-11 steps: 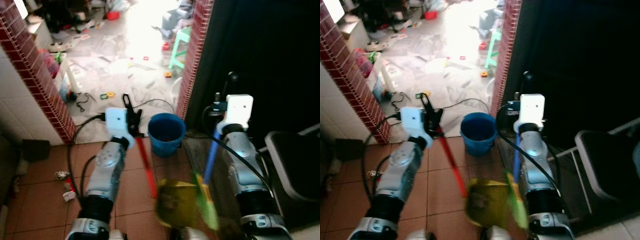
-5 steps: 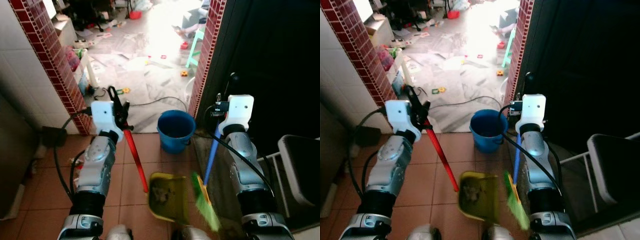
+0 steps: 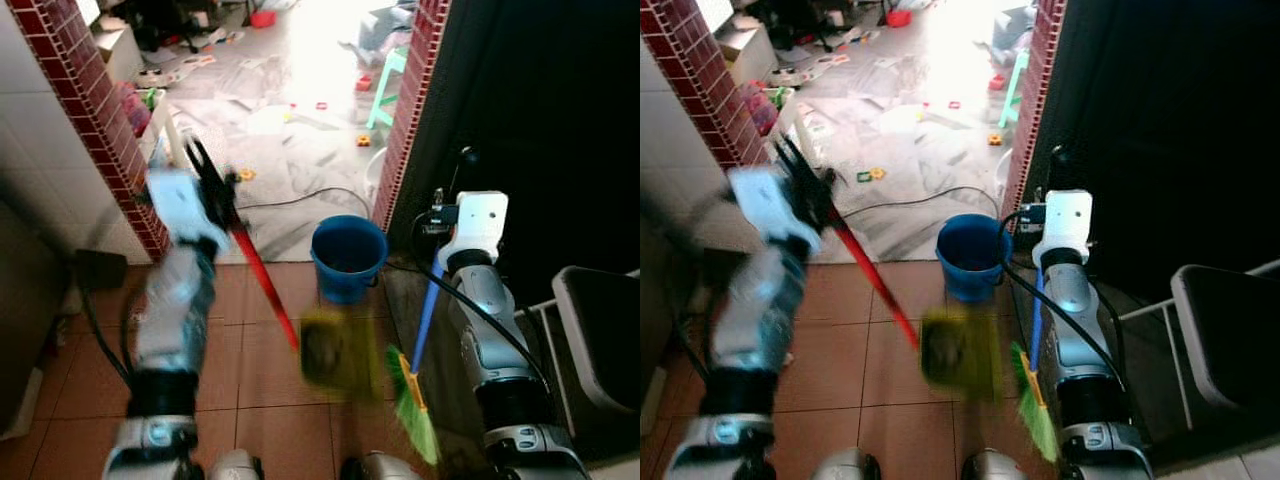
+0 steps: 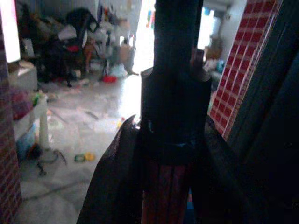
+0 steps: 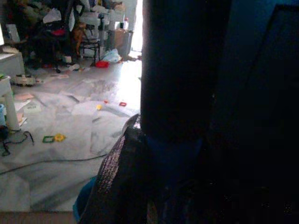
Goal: Sweep floor
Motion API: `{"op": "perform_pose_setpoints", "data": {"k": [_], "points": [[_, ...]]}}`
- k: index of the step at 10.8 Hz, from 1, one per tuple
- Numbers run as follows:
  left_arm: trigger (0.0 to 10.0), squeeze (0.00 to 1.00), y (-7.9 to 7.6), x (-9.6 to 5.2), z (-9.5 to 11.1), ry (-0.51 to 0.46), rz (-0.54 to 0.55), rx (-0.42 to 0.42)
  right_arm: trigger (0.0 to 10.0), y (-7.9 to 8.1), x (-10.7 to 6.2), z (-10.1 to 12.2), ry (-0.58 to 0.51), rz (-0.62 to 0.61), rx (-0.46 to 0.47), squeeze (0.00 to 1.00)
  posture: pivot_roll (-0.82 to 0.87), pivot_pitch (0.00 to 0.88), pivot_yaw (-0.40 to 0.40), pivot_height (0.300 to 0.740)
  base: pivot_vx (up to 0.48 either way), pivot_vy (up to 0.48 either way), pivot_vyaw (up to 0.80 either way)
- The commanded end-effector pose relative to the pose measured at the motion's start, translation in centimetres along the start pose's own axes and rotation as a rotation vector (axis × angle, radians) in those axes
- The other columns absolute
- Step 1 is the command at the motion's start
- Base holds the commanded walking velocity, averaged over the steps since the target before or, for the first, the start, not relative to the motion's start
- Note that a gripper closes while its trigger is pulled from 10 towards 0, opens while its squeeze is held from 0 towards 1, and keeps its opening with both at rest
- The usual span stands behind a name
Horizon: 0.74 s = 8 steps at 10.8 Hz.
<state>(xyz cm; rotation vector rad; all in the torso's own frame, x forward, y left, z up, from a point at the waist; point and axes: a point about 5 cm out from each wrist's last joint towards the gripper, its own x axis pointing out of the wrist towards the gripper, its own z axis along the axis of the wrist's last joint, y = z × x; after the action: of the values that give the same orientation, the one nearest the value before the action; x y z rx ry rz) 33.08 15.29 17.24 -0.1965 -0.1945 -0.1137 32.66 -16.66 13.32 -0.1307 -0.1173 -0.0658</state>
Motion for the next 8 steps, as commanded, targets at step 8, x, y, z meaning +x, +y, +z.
{"op": "perform_pose_setpoints", "data": {"k": [8], "points": [[10.0,0.00,0.5,2.0,8.4,-0.284,-0.002,0.019,10.0,0.7,0.4,-0.2,0.001,0.041,-0.002,0.00,-0.05,0.000,-0.013,0.740,0.032,0.000,0.00]]}}
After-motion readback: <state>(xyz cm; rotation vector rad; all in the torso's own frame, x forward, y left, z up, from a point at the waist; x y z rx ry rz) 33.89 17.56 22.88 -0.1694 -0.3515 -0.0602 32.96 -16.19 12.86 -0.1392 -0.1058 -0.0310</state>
